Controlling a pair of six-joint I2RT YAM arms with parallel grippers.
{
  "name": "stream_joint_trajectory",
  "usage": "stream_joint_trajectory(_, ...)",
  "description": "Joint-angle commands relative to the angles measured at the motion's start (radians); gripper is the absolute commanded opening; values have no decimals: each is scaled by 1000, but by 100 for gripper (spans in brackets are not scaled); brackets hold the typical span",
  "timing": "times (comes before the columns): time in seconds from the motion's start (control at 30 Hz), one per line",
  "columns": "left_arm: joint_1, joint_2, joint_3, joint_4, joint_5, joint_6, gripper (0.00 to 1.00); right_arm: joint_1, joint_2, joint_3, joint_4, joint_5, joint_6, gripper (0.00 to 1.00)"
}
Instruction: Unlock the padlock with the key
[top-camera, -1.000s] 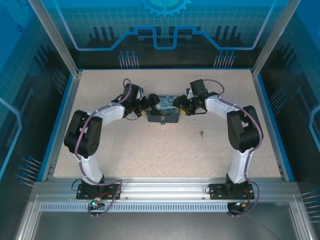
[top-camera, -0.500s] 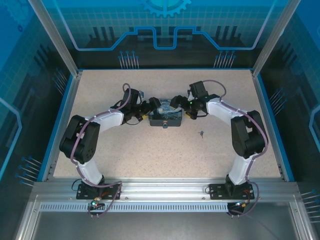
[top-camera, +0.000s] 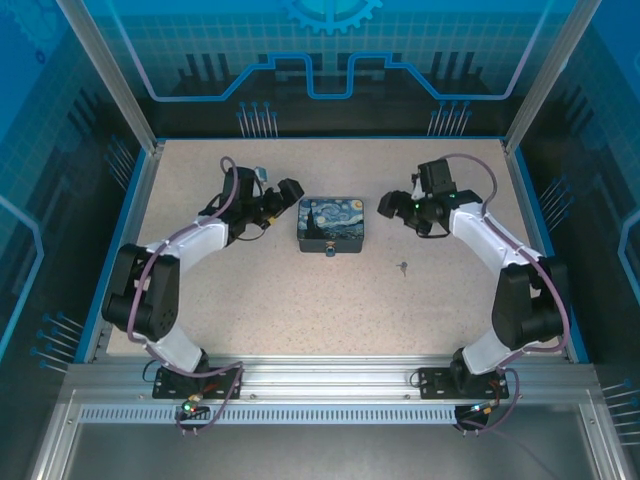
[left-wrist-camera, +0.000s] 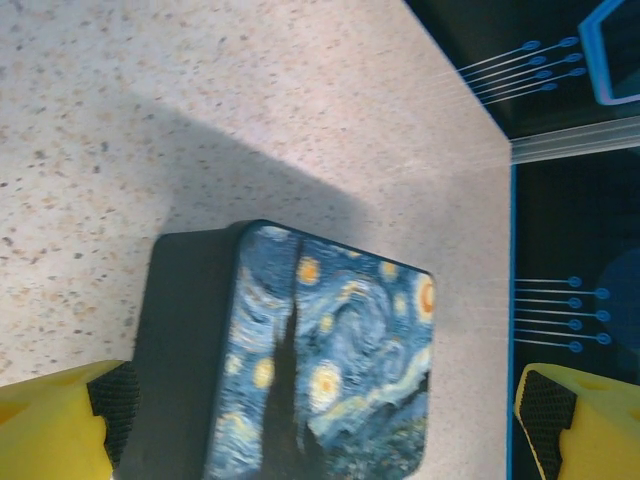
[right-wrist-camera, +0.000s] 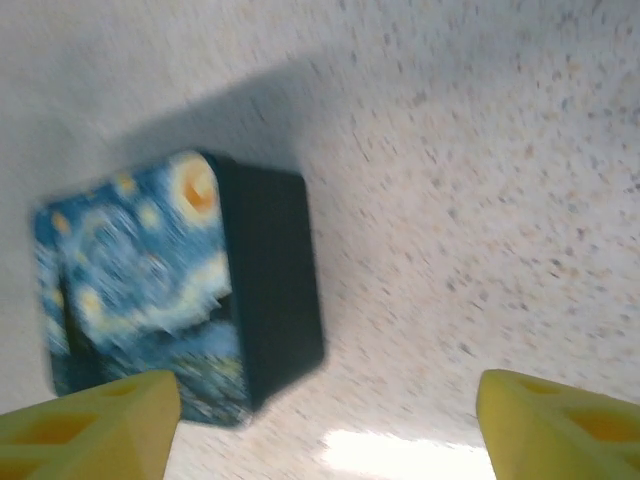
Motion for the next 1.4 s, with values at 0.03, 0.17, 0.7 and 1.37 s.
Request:
stream_joint_trajectory(0.03, -20, -73, 12, -71, 31, 18, 99, -2, -12, -58, -136, 58, -88, 56)
stream_joint_trajectory(0.17, -55, -109, 34, -130, 29, 39, 99, 1, -3, -98, -172, 118, -108, 50)
stream_joint_trajectory(0.7, -118, -117, 46, -117, 34, 0, 99, 65, 122, -129, -201, 167, -185, 39)
stream_joint_trajectory(1.37, -123, -88, 65, -90, 36, -29, 99, 93, 252, -40, -226, 265, -232, 33)
